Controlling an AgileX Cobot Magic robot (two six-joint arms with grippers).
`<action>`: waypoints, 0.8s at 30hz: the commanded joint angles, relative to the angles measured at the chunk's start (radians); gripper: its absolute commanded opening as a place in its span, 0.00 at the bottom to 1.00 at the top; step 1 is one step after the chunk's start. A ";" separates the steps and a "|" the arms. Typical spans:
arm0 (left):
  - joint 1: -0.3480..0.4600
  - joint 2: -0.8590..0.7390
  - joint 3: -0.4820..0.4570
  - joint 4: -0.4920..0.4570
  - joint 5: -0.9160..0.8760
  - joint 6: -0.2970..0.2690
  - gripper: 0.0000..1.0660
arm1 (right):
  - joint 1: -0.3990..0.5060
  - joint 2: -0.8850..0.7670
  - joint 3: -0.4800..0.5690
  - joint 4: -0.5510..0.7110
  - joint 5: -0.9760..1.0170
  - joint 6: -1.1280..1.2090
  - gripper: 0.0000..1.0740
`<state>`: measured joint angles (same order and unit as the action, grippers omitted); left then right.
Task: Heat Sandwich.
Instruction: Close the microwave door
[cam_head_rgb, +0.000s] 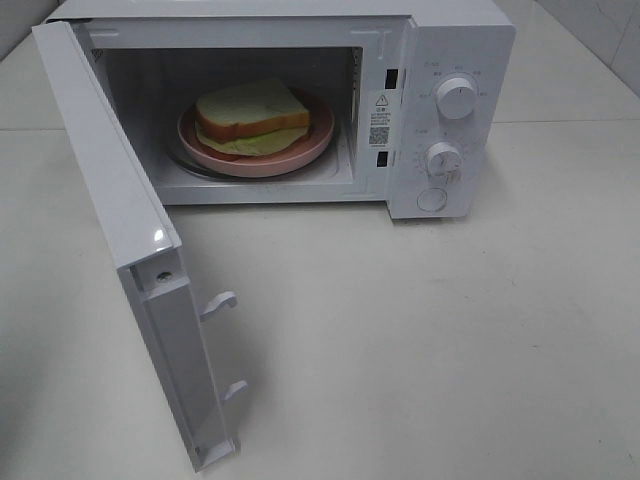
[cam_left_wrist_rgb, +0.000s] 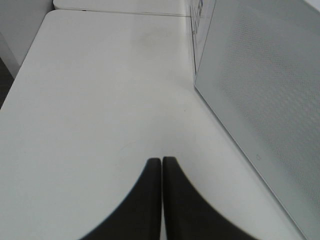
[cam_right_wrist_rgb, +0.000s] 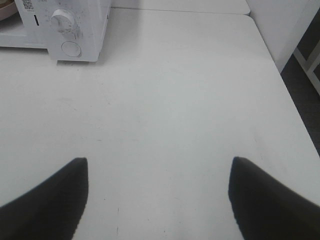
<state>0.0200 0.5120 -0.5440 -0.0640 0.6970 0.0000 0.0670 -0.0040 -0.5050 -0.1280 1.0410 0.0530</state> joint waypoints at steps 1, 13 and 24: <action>0.002 0.075 -0.006 0.000 -0.113 0.014 0.00 | -0.007 -0.027 0.000 0.005 -0.006 -0.005 0.70; 0.002 0.326 0.141 -0.003 -0.648 0.022 0.00 | -0.007 -0.027 0.000 0.005 -0.006 -0.005 0.70; -0.030 0.574 0.275 0.076 -1.193 0.013 0.00 | -0.007 -0.027 0.000 0.005 -0.007 -0.005 0.70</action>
<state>0.0000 1.0440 -0.2750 -0.0170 -0.3960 0.0230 0.0670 -0.0040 -0.5050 -0.1280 1.0410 0.0530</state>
